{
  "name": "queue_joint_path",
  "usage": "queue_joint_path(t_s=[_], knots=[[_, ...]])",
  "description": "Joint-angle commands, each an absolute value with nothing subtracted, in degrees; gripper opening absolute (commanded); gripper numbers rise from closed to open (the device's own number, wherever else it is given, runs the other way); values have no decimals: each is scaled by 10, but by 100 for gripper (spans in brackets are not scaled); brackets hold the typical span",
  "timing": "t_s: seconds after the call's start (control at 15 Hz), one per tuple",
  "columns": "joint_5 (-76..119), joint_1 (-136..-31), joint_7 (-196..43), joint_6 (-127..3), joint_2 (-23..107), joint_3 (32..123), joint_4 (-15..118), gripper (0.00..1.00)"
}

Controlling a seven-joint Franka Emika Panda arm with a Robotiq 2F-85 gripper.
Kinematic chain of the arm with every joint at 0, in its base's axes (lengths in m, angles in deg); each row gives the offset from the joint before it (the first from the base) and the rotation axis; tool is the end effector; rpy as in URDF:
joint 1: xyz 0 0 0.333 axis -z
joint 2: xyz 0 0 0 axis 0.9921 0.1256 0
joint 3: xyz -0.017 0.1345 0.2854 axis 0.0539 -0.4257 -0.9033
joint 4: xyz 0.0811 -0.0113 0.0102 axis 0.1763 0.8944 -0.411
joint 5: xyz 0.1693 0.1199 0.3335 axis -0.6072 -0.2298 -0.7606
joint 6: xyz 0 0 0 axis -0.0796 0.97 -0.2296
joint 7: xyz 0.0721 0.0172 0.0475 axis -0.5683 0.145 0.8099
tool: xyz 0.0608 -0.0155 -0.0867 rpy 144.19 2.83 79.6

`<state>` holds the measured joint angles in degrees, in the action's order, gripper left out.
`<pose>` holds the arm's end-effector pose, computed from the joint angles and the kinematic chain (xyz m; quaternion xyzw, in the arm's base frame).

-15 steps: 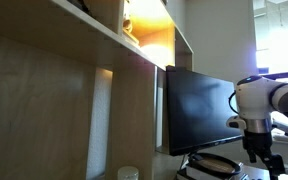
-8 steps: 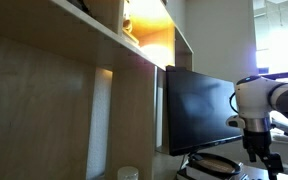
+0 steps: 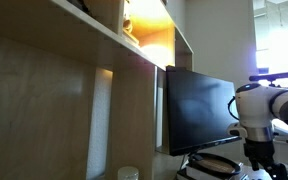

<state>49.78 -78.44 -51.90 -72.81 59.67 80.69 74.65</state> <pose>0.5752 -0.1143 0.1429 0.9347 0.3032 -0.0939 0.1602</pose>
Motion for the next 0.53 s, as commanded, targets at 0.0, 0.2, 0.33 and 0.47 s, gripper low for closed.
queue_joint_path(t_s=[0.0,0.2,0.33,0.47], knots=[[520,-803,-538,-736,614,819,735,100],[536,-797,-514,-770,623,811,741,100],[554,-800,-520,-797,632,814,742,100],[562,-797,-513,-809,641,810,739,100]])
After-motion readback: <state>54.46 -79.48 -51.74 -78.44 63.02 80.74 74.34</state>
